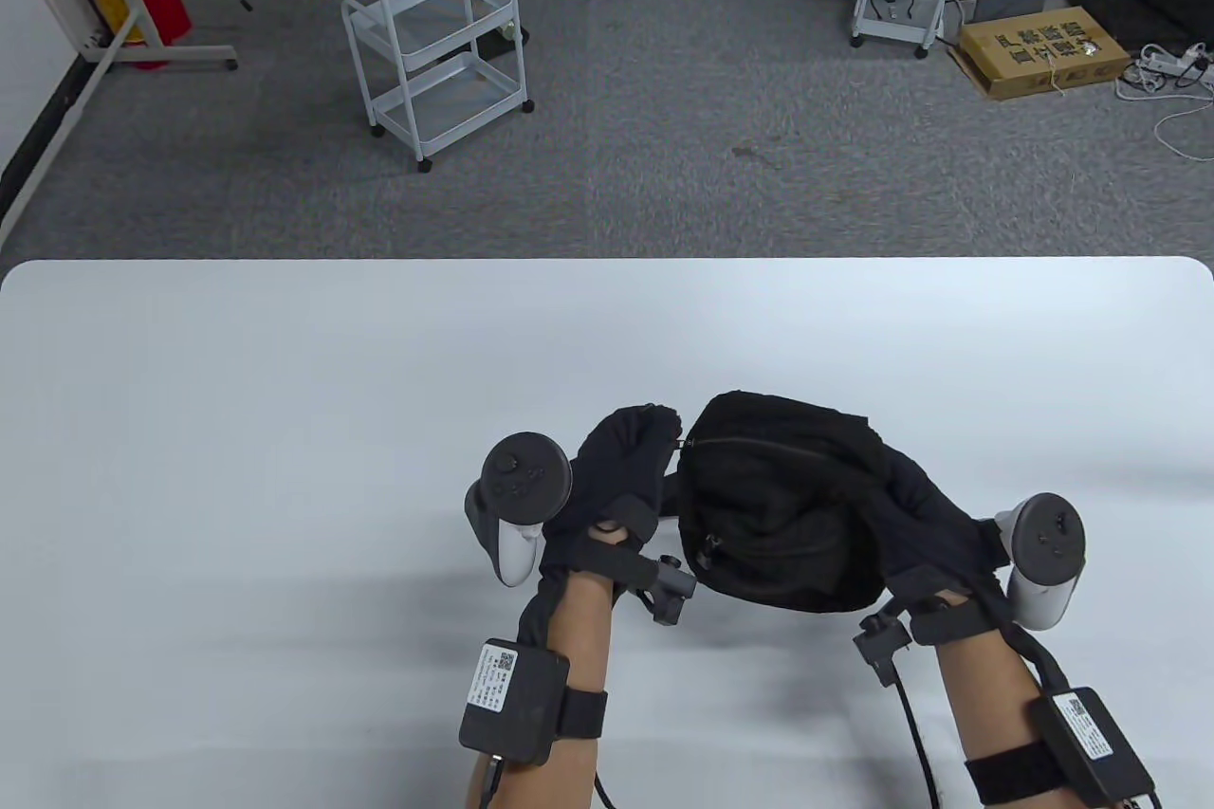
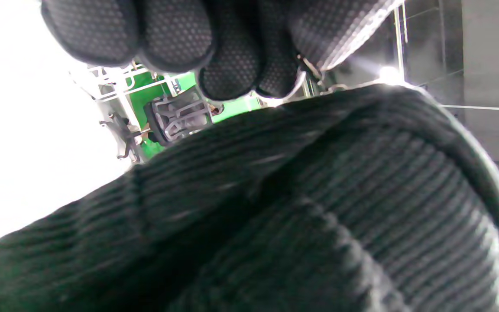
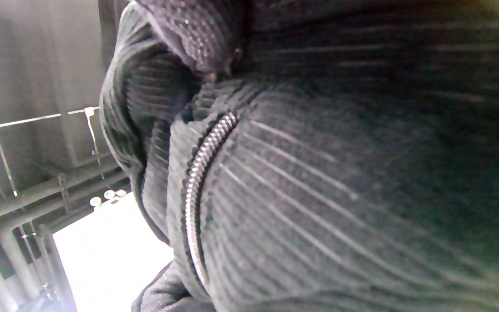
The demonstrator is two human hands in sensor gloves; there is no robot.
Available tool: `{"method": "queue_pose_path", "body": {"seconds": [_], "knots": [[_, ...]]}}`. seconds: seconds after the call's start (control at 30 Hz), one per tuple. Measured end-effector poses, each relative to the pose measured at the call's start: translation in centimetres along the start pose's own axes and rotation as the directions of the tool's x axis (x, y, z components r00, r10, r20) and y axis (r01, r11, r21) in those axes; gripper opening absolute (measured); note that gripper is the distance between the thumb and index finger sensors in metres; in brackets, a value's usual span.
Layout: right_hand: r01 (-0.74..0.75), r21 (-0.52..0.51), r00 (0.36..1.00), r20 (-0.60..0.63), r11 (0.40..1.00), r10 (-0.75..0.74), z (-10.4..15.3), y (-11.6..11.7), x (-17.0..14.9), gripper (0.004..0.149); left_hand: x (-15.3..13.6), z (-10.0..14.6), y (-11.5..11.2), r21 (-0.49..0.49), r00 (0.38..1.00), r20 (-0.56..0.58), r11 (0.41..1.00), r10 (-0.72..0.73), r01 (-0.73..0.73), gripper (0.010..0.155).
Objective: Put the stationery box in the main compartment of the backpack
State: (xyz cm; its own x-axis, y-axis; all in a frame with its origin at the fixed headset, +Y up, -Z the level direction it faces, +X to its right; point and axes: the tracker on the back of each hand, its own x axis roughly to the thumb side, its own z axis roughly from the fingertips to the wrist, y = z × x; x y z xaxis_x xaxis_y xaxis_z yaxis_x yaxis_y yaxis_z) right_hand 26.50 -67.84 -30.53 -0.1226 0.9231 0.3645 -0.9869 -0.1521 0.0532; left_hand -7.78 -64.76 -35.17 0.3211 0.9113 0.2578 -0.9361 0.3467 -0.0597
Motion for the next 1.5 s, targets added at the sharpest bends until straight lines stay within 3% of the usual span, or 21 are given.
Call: {"method": "queue_pose_path", "body": {"seconds": [0.73,0.83,0.97,1.17,1.27,1.33,1.4,1.5], "knots": [[0.090,-0.034,0.996,-0.002,0.995,-0.090,0.0,-0.3,0.6,0.048,-2.1,-0.6,-0.1,-0.141,0.995,-0.086,0.990,-0.042,0.030,0.040],[0.119,-0.037,0.993,0.003,0.992,-0.119,0.0,-0.4,0.8,0.048,-2.4,-0.6,-0.3,-0.182,0.990,-0.104,0.980,-0.095,0.075,0.040],[0.122,-0.028,0.993,0.004,0.992,-0.122,0.0,-0.3,1.0,0.048,-2.6,-0.8,-1.2,-0.308,0.978,-0.113,0.942,-0.176,0.134,0.040],[0.111,-0.031,0.994,-0.014,0.993,-0.112,-0.1,0.0,0.9,0.049,-1.6,-0.2,-0.8,-0.206,0.963,-0.084,0.950,-0.254,0.233,0.043],[0.090,-0.025,0.996,-0.019,0.996,-0.090,-0.3,0.3,1.1,0.049,-1.2,0.4,0.0,-0.154,0.950,-0.061,0.943,-0.307,0.295,0.053],[0.059,-0.018,0.998,-0.024,0.998,-0.059,-0.5,0.6,1.3,0.049,-0.9,1.1,0.9,-0.056,0.939,-0.032,0.939,-0.341,0.339,0.057],[0.034,-0.027,0.999,-0.041,0.999,-0.035,-1.0,1.1,1.3,0.049,-0.5,1.7,2.0,0.021,0.907,0.000,0.907,-0.420,0.420,0.060],[-0.039,-0.010,0.993,-0.113,0.999,0.037,-2.5,2.5,0.6,0.050,-0.4,2.7,3.3,0.041,0.842,0.021,0.842,-0.539,0.537,0.064]]}}
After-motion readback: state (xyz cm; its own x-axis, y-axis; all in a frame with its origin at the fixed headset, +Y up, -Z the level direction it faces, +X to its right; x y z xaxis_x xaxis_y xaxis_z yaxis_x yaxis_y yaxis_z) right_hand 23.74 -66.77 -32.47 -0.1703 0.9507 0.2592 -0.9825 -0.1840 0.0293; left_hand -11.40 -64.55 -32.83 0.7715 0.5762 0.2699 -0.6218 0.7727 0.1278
